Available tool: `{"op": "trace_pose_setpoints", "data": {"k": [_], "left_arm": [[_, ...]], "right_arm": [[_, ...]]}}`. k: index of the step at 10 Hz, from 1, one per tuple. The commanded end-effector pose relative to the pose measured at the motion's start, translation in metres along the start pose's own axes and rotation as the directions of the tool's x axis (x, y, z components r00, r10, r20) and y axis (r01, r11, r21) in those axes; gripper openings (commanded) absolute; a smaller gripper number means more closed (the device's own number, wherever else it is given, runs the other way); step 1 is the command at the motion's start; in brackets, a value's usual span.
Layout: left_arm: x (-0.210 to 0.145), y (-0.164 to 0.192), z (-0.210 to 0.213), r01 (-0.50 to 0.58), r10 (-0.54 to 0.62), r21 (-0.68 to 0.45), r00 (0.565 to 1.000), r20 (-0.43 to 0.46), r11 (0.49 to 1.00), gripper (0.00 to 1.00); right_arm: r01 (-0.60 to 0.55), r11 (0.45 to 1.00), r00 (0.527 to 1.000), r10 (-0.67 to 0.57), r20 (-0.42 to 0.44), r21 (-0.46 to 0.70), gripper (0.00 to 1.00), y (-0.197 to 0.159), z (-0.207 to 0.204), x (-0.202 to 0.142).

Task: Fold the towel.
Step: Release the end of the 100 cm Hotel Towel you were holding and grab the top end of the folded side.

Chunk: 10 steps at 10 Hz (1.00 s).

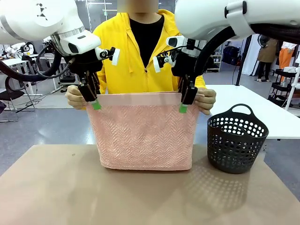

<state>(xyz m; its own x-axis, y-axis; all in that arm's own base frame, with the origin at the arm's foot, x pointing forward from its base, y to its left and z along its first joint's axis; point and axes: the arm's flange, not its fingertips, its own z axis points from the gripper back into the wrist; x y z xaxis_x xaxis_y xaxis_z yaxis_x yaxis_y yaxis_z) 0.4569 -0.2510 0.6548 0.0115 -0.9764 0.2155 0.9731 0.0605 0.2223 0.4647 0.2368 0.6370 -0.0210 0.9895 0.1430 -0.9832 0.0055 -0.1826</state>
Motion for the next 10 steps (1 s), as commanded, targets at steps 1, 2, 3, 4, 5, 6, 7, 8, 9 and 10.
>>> {"op": "trace_pose_setpoints", "data": {"k": [1, 2, 3, 4, 5, 6, 7, 8, 9, 10], "left_arm": [[0.002, -0.015, 0.013, -0.002, 0.005, 0.103, 0.999, -0.034, 0.995, 1.00], [0.006, -0.021, 0.023, 0.021, -0.013, 0.148, 0.998, -0.054, 0.989, 1.00], [0.009, -0.024, 0.030, 0.028, -0.015, 0.188, 0.997, -0.073, 0.982, 0.97], [0.012, -0.024, 0.034, 0.026, -0.009, 0.217, 0.997, -0.078, 0.976, 1.00], [0.012, -0.023, 0.035, 0.026, -0.011, 0.225, 0.997, -0.071, 0.974, 1.00], [0.013, -0.018, 0.034, 0.033, -0.021, 0.211, 0.998, -0.060, 0.977, 1.00], [0.012, -0.012, 0.032, 0.060, -0.058, 0.153, 0.998, -0.019, 0.986, 1.00], [0.013, -0.003, 0.029, 0.070, -0.066, 0.135, 0.997, -0.031, 0.988, 1.00], [0.011, 0.004, 0.025, 0.070, -0.066, 0.128, 0.997, -0.038, 0.989, 1.00], [0.011, 0.014, 0.020, 0.076, -0.074, 0.100, 0.997, -0.023, 0.992, 1.00]], "right_arm": [[0.015, 0.994, 1.000, -0.016, -0.015, -0.106, 1.00, 0.018, 0.012, -0.005], [0.014, 0.987, 0.999, -0.019, -0.028, -0.159, 0.90, 0.023, 0.025, -0.006], [0.007, 0.981, 1.000, -0.011, -0.020, -0.193, 1.00, 0.027, 0.036, -0.007], [0.003, 0.976, 1.000, -0.007, -0.017, -0.219, 1.00, 0.031, 0.046, -0.007], [0.001, 0.974, 1.000, -0.005, -0.019, -0.226, 1.00, 0.030, 0.048, -0.007], [0.000, 0.977, 1.000, -0.006, -0.028, -0.214, 1.00, 0.025, 0.048, -0.008], [-0.001, 0.982, 0.999, -0.005, -0.034, -0.190, 1.00, 0.018, 0.047, -0.008], [-0.010, 0.984, 1.000, 0.004, -0.031, -0.178, 1.00, 0.011, 0.045, -0.008], [-0.013, 0.987, 0.999, 0.007, -0.034, -0.163, 1.00, 0.003, 0.042, -0.010], [-0.012, 0.988, 0.999, 0.007, -0.039, -0.151, 1.00, -0.004, 0.038, -0.012]]}}
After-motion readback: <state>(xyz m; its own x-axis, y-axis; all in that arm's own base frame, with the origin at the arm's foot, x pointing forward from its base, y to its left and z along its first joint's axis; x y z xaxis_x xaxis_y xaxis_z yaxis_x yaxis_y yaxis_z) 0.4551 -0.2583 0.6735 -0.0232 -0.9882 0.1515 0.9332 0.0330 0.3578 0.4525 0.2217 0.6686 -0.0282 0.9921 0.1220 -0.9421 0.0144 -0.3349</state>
